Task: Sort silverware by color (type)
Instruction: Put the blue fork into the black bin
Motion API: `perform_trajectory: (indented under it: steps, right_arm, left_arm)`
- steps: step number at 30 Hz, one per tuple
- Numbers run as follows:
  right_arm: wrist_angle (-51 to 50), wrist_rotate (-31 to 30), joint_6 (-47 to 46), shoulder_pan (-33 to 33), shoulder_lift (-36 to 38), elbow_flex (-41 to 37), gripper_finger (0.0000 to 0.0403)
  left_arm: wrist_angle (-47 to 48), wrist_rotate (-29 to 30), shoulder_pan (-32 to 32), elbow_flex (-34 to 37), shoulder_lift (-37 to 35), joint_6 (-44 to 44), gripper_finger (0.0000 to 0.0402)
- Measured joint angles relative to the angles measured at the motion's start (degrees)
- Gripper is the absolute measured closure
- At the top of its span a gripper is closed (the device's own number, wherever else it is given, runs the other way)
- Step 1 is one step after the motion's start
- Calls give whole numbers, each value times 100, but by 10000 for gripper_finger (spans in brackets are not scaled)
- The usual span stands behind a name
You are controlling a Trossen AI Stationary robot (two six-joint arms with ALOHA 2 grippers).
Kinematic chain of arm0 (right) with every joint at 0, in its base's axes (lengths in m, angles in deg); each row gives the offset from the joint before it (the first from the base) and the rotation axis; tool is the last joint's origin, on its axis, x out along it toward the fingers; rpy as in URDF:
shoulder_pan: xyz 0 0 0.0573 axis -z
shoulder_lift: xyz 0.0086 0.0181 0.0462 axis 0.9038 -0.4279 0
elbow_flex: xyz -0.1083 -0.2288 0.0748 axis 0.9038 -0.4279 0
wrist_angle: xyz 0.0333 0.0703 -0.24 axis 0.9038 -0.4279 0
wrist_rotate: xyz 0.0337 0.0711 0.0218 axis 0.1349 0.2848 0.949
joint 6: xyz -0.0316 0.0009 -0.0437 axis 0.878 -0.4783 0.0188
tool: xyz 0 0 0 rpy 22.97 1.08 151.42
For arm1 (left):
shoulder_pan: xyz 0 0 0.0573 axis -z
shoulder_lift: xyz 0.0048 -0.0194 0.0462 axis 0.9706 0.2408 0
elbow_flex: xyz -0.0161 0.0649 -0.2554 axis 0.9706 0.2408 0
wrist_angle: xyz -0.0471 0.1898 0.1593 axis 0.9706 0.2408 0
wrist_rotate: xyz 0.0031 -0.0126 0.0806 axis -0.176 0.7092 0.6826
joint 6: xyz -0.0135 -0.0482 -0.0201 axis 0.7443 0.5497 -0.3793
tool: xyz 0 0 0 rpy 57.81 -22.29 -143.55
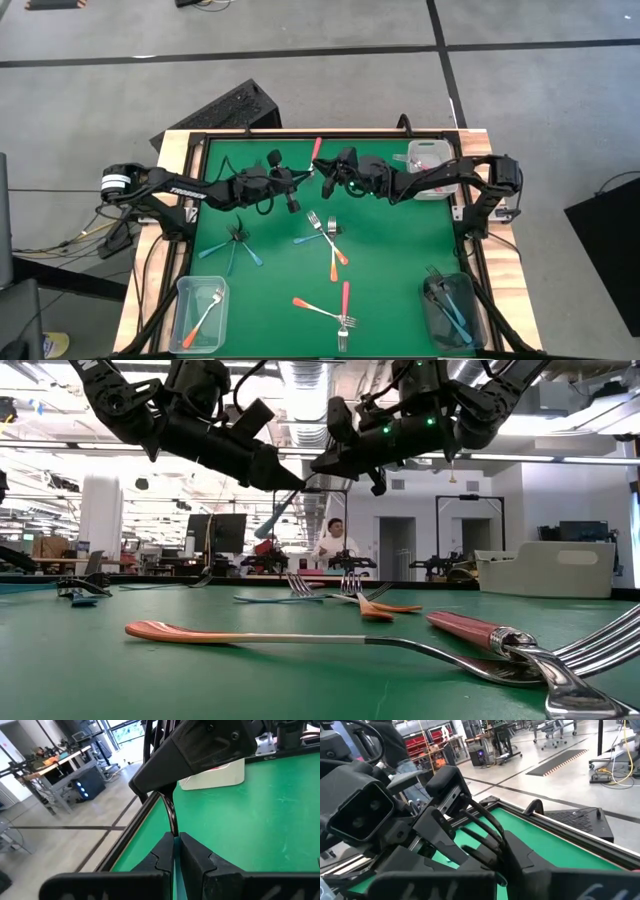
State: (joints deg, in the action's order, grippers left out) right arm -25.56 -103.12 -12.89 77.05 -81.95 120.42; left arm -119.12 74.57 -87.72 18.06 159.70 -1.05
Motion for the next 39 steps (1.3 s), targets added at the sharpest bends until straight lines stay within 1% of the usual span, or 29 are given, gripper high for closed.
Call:
perform_trajectory:
  steps: [10,15,18,22,24,27,32,33,37,39]
  right_arm:
    - [-97,5,166,-1,0,0,382]
    - [-364,85,479,8,66,10,382]
    - [-1389,319,779,103,274,64,382]
    - [-3218,422,920,215,764,479,382]
    - [-4315,456,925,237,1029,694,382]
    - [-5748,469,922,198,1311,975,382]
    - [-7513,488,655,-54,1828,1464,382]
    - [-7793,483,559,-121,1897,1534,382]
    - [-8837,420,140,-412,2179,1739,382]
    - [-9388,426,-76,-509,2349,1885,382]
  left_arm:
    - [7,-18,2,0,2,41,397]
    - [86,88,11,0,2,210,391]
    - [58,333,16,-14,-20,174,367]
    - [46,612,-23,-13,-11,104,322]
    - [-8,642,-54,-37,-13,100,301]
    - [-6,477,-160,-39,-11,98,281]
    - [-160,-339,-291,-39,-9,-4,270]
    - [-193,-408,-294,-39,-9,-35,270]
    - [-268,-372,-316,-39,-6,-216,269]
    - [-492,-316,-347,-37,-2,-366,269]
